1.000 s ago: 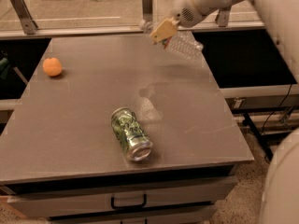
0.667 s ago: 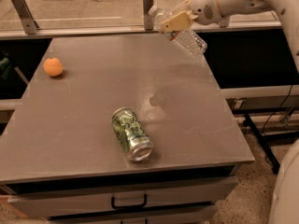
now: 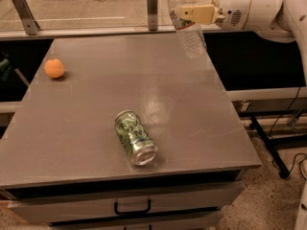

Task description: Place water bottle upright

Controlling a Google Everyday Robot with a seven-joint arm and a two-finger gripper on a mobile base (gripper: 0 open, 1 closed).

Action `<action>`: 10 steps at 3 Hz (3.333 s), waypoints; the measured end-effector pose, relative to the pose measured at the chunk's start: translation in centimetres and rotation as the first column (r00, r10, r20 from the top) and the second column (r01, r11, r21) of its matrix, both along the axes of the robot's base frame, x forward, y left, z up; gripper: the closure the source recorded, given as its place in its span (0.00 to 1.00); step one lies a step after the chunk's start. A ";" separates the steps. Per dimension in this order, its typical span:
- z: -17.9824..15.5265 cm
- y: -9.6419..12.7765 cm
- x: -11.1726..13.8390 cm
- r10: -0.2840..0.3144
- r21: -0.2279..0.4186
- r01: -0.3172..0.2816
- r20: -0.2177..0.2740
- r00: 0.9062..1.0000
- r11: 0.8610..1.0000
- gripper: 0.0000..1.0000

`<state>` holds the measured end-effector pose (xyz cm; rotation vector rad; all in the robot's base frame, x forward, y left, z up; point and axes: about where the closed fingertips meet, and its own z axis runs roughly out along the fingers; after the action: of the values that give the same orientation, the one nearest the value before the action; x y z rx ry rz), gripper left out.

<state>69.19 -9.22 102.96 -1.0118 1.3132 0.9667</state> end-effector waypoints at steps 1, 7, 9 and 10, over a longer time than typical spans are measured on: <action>1.2 -0.4 -1.6 0.058 0.143 -0.060 0.017 0.998 0.988 1.00; -2.4 -2.4 -4.3 0.107 0.257 -0.150 0.171 0.979 0.955 1.00; -5.1 -2.6 -4.6 0.129 0.300 -0.167 0.140 0.982 0.939 0.82; -6.0 -2.9 -4.7 0.140 0.311 -0.177 0.138 0.980 0.934 0.58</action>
Offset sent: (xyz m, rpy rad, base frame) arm -0.0495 -0.0076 0.0087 0.3372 -0.0708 0.1779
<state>64.48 -12.16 96.91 -0.9126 0.9501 1.1856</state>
